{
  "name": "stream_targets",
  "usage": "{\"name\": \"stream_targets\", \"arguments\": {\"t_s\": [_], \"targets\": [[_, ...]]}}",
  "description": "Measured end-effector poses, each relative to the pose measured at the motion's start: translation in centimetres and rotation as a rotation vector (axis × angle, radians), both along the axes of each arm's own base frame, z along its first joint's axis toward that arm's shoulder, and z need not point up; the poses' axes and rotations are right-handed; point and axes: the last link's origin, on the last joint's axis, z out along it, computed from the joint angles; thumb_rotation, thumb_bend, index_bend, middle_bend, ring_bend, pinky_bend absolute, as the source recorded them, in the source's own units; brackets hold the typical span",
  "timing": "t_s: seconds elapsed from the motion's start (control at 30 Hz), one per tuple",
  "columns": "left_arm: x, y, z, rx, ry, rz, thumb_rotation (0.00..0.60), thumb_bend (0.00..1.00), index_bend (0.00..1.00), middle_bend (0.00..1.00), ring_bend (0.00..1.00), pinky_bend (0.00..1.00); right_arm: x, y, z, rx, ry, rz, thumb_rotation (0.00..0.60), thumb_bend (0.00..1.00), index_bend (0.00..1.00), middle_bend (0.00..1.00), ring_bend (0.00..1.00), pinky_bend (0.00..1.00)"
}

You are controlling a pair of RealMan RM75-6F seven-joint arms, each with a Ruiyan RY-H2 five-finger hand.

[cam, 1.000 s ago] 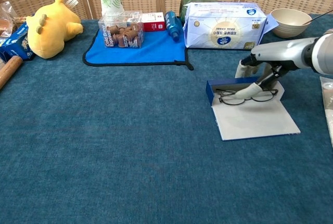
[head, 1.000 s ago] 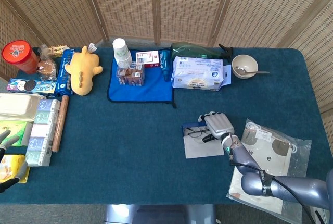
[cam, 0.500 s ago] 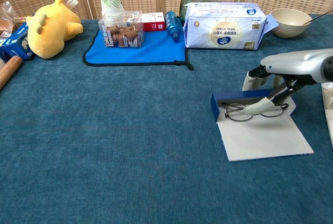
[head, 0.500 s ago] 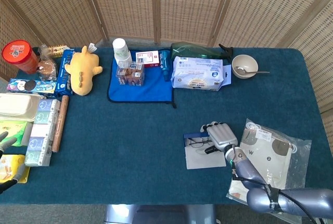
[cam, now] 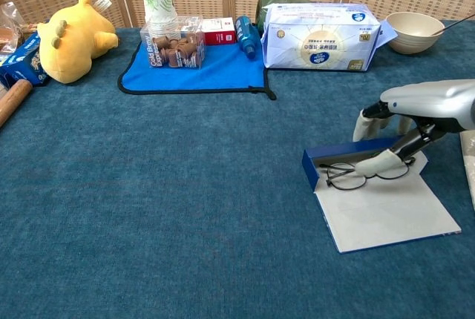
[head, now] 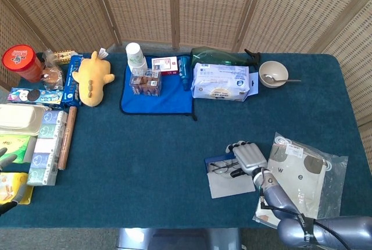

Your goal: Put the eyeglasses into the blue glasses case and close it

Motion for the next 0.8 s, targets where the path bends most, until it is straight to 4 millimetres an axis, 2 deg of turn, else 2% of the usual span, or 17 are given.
{"name": "stream_targets", "arguments": {"t_s": [0.1, 0.2, 0.8], "targets": [[0.0, 0.1, 0.0, 0.000, -0.001, 0.002, 0.600, 0.29, 0.21, 0.13, 0.00, 0.00, -0.8, -0.5, 0.5, -0.022, 0.012, -0.026, 0.189, 0.18, 0.27, 0.30, 0.20, 0.29], [0.0, 0.1, -0.2, -0.004, -0.002, 0.005, 0.600, 0.29, 0.21, 0.13, 0.00, 0.00, -1.0, 0.0, 0.7, -0.016, 0.014, -0.034, 0.184, 0.18, 0.27, 0.30, 0.20, 0.30], [-0.1, 0.1, -0.2, -0.003, -0.005, 0.007, 0.599, 0.29, 0.21, 0.13, 0.00, 0.00, 0.2, 3.6, 0.9, 0.047, 0.034, -0.003, 0.172, 0.17, 0.27, 0.30, 0.21, 0.31]]}}
